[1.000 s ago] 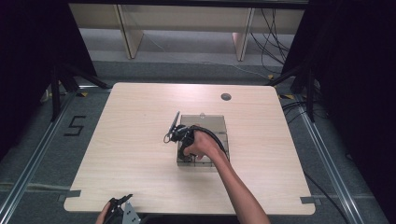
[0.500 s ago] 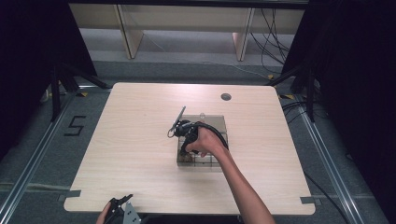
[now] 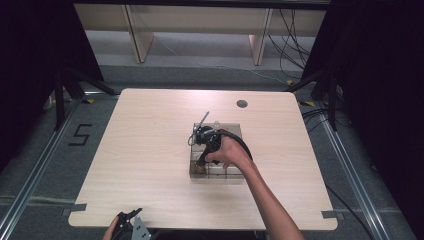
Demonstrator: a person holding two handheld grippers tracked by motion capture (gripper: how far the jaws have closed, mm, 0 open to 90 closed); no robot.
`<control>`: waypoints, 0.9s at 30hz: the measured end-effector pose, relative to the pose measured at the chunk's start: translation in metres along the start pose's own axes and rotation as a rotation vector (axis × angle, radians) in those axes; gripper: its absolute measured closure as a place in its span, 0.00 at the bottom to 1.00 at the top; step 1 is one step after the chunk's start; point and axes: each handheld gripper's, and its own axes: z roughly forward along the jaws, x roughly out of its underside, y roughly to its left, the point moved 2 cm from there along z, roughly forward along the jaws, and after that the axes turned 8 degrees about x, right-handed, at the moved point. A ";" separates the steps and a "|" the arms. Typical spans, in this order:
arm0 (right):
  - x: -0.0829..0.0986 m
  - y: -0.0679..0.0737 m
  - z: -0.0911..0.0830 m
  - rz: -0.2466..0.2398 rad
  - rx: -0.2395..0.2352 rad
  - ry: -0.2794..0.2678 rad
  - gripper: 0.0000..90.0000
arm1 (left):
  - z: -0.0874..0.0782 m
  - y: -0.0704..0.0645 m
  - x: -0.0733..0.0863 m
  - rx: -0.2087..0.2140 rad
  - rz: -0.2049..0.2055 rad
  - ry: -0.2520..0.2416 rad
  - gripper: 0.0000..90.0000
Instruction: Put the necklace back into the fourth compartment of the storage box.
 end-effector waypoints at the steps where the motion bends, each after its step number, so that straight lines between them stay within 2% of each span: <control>1: 0.002 -0.001 -0.001 -0.005 0.001 -0.003 0.44 | 0.000 0.000 0.000 0.004 0.001 0.000 0.17; 2: 0.004 -0.002 -0.002 -0.003 0.003 -0.005 0.43 | 0.000 0.000 0.000 0.007 0.000 0.001 0.17; 3: 0.006 -0.003 -0.003 0.000 0.008 -0.008 0.43 | 0.000 -0.001 0.000 0.013 -0.028 -0.023 0.17; 7: 0.015 -0.006 -0.009 0.012 0.004 -0.032 0.42 | 0.001 -0.002 0.000 0.019 -0.039 -0.033 0.17; 10: 0.022 -0.006 -0.012 0.024 0.001 -0.039 0.41 | 0.001 -0.002 0.000 0.016 -0.034 -0.022 0.17; 11: 0.023 -0.007 -0.012 0.017 0.002 -0.042 0.41 | 0.001 0.000 0.000 0.007 -0.015 -0.008 0.17; 12: 0.025 -0.007 -0.013 0.022 0.006 -0.040 0.41 | 0.001 0.000 0.000 0.004 -0.013 -0.007 0.17; 13: 0.027 -0.007 -0.014 0.019 0.005 -0.043 0.41 | 0.001 -0.002 0.000 0.015 -0.034 -0.024 0.17; 15: 0.030 -0.007 -0.016 0.022 0.010 -0.053 0.41 | 0.001 -0.001 0.000 0.014 -0.032 -0.020 0.17; 16: 0.031 -0.007 -0.017 0.022 0.010 -0.055 0.41 | 0.001 0.000 0.000 0.003 -0.012 -0.006 0.17; 19: 0.034 -0.006 -0.020 0.023 0.011 -0.061 0.41 | 0.001 -0.001 0.000 0.024 -0.032 -0.021 0.17; 21: 0.036 -0.005 -0.021 0.021 0.010 -0.066 0.40 | 0.000 0.000 0.000 0.014 -0.013 -0.003 0.17; 23: 0.039 -0.006 -0.021 0.015 0.009 -0.072 0.40 | 0.001 -0.002 0.000 0.018 -0.030 -0.022 0.17; 24: 0.040 -0.006 -0.022 0.015 0.010 -0.071 0.40 | 0.001 -0.001 0.000 0.016 -0.023 -0.017 0.17; 25: 0.042 -0.006 -0.022 0.034 0.009 -0.067 0.40 | 0.001 -0.002 0.000 0.015 -0.028 -0.018 0.17; 26: 0.043 -0.007 -0.022 0.024 0.008 -0.074 0.40 | 0.001 -0.002 0.000 0.015 -0.026 -0.015 0.17; 27: 0.044 -0.007 -0.022 0.030 0.012 -0.073 0.40 | 0.000 0.000 0.000 0.011 0.000 0.006 0.17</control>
